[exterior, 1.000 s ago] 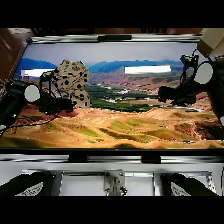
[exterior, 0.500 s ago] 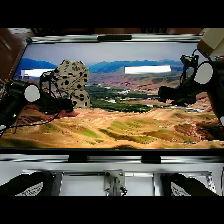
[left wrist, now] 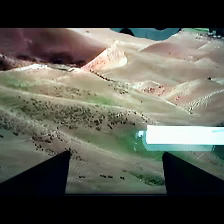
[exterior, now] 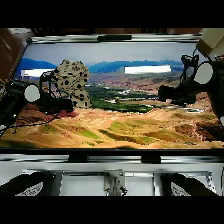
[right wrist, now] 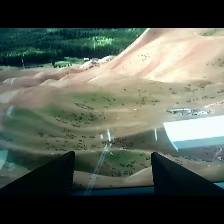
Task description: Fold the shirts.
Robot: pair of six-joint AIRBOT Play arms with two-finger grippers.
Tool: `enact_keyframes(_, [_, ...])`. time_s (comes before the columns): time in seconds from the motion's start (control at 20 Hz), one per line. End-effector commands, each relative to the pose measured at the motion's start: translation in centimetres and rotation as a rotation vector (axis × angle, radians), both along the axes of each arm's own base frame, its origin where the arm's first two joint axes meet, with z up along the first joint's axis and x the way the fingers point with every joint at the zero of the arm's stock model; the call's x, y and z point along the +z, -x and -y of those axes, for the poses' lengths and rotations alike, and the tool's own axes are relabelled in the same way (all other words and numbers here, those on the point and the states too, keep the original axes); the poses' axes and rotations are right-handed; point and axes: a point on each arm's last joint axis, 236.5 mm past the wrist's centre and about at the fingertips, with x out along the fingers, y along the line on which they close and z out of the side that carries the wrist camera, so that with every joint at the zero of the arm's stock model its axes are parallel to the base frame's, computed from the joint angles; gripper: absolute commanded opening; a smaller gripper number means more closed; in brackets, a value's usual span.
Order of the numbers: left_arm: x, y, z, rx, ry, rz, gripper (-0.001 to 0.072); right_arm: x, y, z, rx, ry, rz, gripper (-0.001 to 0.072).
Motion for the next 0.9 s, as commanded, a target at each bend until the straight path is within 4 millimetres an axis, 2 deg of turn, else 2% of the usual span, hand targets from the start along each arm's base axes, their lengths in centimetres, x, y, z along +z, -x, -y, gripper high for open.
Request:
enact_keyframes(0.0, [0.0,0.0,0.0,0.000,-0.001,0.000,0.0711,0.3,-0.9,-0.2,-0.021,-0.016,0.036,0.0591])
enact_keyframes(0.05, [0.1,-0.3,0.1,0.017,0.008,0.011,0.0711,0.2,-0.8,-0.1,0.000,-0.003,0.034,0.0591])
enact_keyframes(0.25, [1.4,-3.7,1.1,0.026,0.060,0.161,0.0711,-0.1,0.1,0.0,0.107,0.033,0.003,0.0591])
enact_keyframes(0.35, [2.7,-5.6,2.4,0.034,0.122,0.252,0.0710,-0.1,0.1,0.0,0.121,0.037,0.005,0.0591])
enact_keyframes(0.4, [4.1,-7.6,2.8,0.039,0.152,0.350,0.0702,0.0,-0.1,0.0,0.124,0.037,0.015,0.0591])
enact_keyframes(0.45, [5.6,-9.9,2.5,0.058,0.169,0.440,0.0589,0.1,-0.3,-0.2,0.124,0.031,0.026,0.0591])
enact_keyframes(0.5, [7.0,-12.4,1.4,0.099,0.181,0.498,0.0585,0.2,-0.5,-0.4,0.125,0.023,0.036,0.0591])
enact_keyframes(0.6, [8.2,-17.5,-2.4,0.171,0.151,0.539,0.0611,0.3,-0.7,-0.8,0.128,0.008,0.046,0.0591])
enact_keyframes(0.65, [7.9,-19.7,-4.7,0.198,0.124,0.528,0.0629,0.3,-0.7,-0.9,0.133,0.002,0.044,0.0591])
enact_keyframes(0.7, [6.7,-21.6,-6.8,0.234,0.106,0.484,0.0669,0.3,-0.6,-1.2,0.137,-0.009,0.043,0.0591])
enact_keyframes(0.75, [5.1,-22.7,-8.4,0.264,0.103,0.423,0.0670,0.3,-0.6,-1.5,0.139,-0.023,0.044,0.0591])
enact_keyframes(0.85, [0.5,-24.2,-9.7,0.255,0.117,0.288,0.0674,0.5,-0.8,-1.8,0.140,-0.037,0.053,0.0591])
